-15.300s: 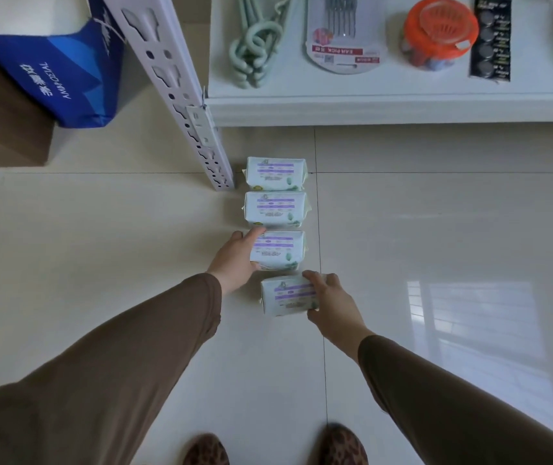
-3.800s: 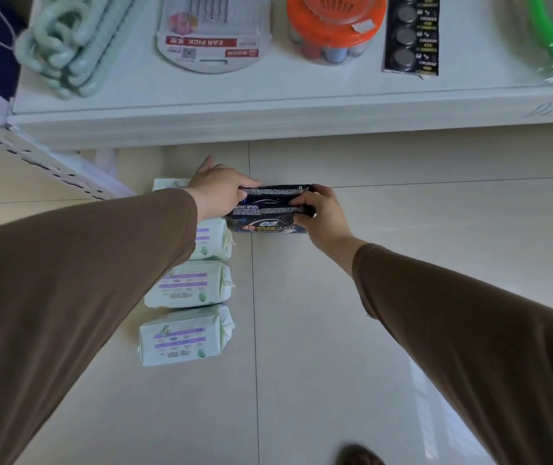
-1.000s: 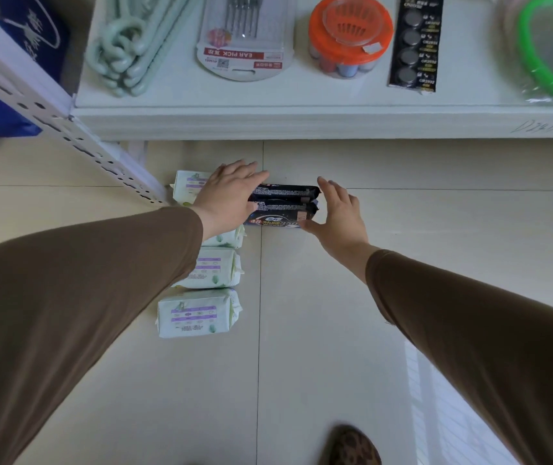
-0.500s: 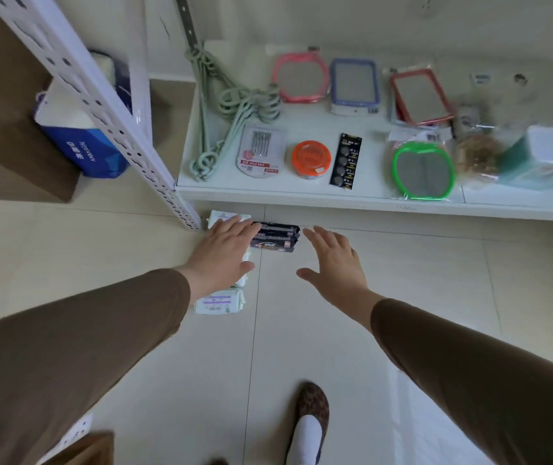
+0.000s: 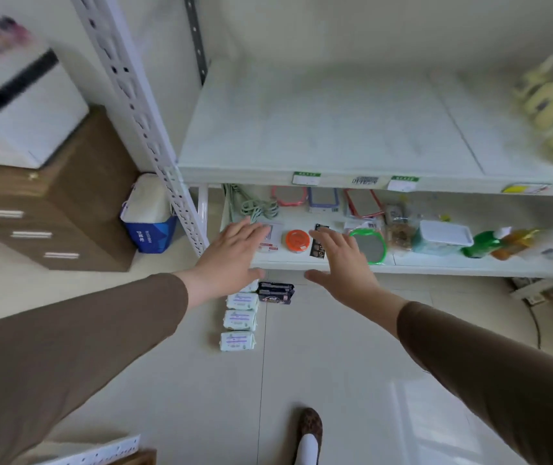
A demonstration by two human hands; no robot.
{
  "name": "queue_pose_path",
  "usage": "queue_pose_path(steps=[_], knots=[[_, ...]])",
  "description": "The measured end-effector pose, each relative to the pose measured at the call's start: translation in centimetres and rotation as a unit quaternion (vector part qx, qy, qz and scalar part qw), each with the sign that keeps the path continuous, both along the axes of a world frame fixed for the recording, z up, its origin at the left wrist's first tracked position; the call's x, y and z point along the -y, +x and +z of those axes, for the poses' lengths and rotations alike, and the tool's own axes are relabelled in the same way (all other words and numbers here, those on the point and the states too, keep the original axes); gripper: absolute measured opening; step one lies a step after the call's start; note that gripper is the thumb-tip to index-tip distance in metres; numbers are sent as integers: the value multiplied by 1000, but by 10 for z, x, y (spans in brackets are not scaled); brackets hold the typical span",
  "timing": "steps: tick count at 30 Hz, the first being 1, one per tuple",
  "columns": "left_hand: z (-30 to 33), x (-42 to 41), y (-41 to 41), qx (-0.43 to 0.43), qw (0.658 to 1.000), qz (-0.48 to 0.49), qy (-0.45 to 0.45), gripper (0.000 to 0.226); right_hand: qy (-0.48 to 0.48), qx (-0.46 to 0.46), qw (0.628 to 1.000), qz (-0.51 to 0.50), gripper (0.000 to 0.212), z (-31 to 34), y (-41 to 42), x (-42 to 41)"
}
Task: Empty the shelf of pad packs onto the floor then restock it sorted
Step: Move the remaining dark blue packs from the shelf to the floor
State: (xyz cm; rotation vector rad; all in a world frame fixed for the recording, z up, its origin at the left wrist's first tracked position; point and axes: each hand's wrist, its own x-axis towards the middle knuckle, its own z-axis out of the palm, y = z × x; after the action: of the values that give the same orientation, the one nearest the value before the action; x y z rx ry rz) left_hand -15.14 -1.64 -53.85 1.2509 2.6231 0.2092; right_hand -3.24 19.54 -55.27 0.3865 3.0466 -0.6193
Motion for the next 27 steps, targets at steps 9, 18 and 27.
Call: queue_pose_path(steps=[9,18,27], knots=[[215,11,6,-98,992,-3,85,90,55,-125,991,15,78,230,9,9],[379,13,5,-197,961,-13,194,90,98,-242,965,-7,67,388,19,11],[482,-14,3,-237,941,-32,241,86,132,-288,948,-9,63,481,15,0]])
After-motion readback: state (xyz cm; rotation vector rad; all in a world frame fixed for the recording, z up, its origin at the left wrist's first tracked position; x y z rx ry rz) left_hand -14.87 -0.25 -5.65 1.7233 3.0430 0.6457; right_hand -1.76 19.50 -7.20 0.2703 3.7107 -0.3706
